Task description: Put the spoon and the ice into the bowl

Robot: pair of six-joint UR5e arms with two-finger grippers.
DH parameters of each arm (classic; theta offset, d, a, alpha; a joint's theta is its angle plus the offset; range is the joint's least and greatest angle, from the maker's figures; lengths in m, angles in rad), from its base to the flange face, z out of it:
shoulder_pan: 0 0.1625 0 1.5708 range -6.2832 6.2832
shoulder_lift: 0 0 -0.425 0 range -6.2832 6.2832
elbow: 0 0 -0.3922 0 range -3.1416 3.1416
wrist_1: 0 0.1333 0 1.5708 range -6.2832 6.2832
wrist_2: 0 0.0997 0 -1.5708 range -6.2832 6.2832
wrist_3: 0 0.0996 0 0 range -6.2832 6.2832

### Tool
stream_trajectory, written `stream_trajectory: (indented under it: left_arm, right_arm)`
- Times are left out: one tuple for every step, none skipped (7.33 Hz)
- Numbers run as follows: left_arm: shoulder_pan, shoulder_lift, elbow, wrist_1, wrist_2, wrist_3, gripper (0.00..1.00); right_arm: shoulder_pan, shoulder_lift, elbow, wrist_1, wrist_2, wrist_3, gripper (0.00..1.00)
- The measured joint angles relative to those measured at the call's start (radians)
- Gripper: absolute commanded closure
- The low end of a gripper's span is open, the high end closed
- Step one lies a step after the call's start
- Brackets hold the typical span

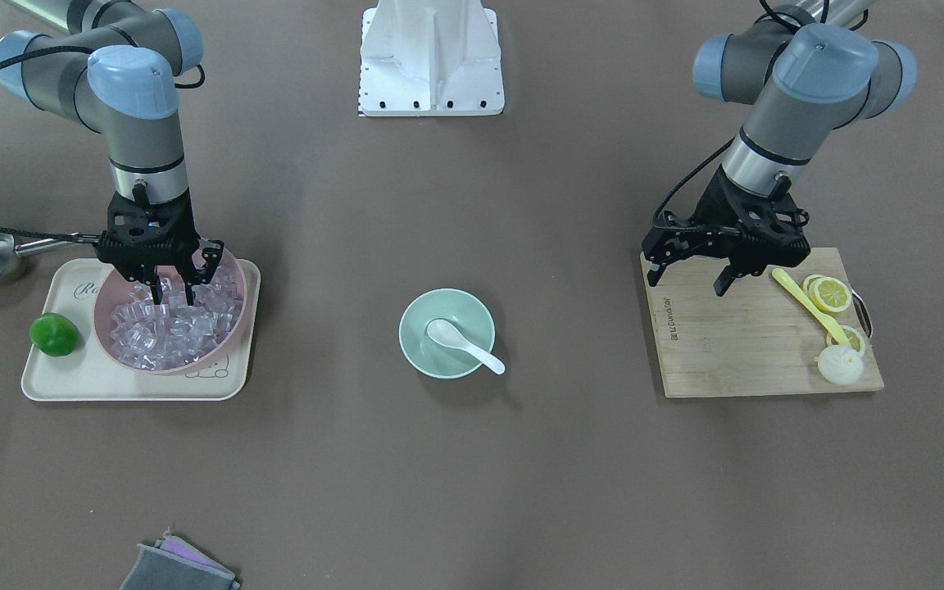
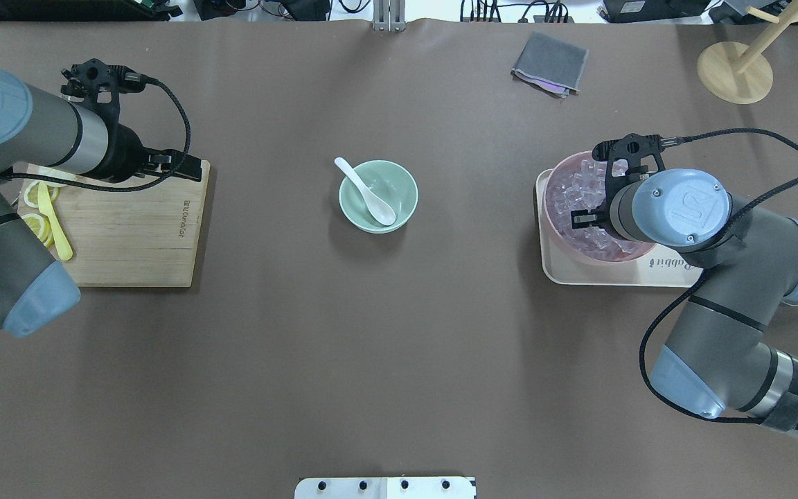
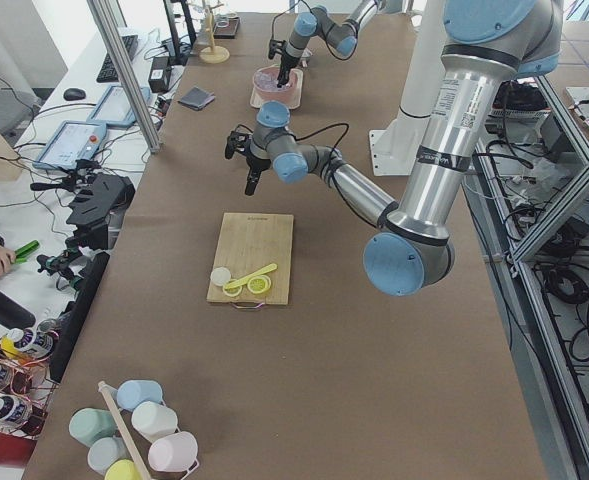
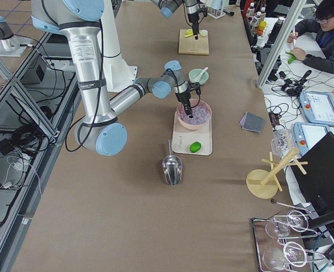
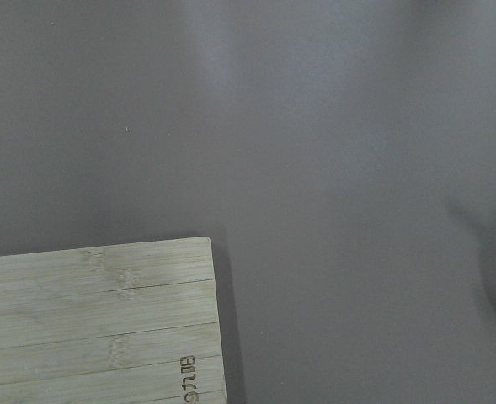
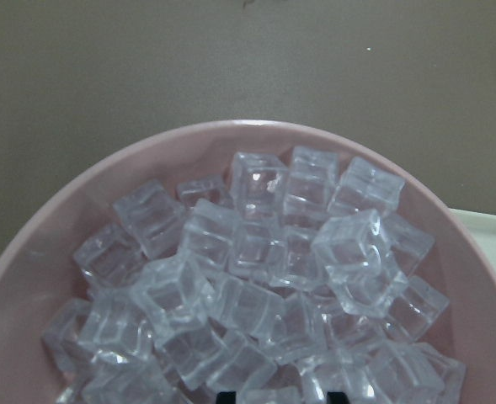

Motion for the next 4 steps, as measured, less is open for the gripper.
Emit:
stream_trajectory:
  left_arm:
    - [0.000, 0.000, 0.001, 0.000, 0.000, 0.000, 0.00]
    - [0.000, 0.000, 0.001, 0.000, 0.000, 0.000, 0.00]
    - [0.000, -0.001, 0.001, 0.000, 0.000, 0.000, 0.00]
    - [0.000, -0.002, 0.000, 0.000, 0.000, 0.000, 0.00]
  right_arm:
    - [-0.006, 0.001, 0.000, 0.000, -0.006, -0.001, 0.62]
    - [-0.008, 0.001, -0.001, -0.001, -0.009, -0.001, 0.63]
    - [-0.009, -0.001, -0.001, -0.001, -0.010, -0.001, 0.63]
    - [-0.009, -0.003, -0.001, -0.001, -0.010, -0.001, 0.64]
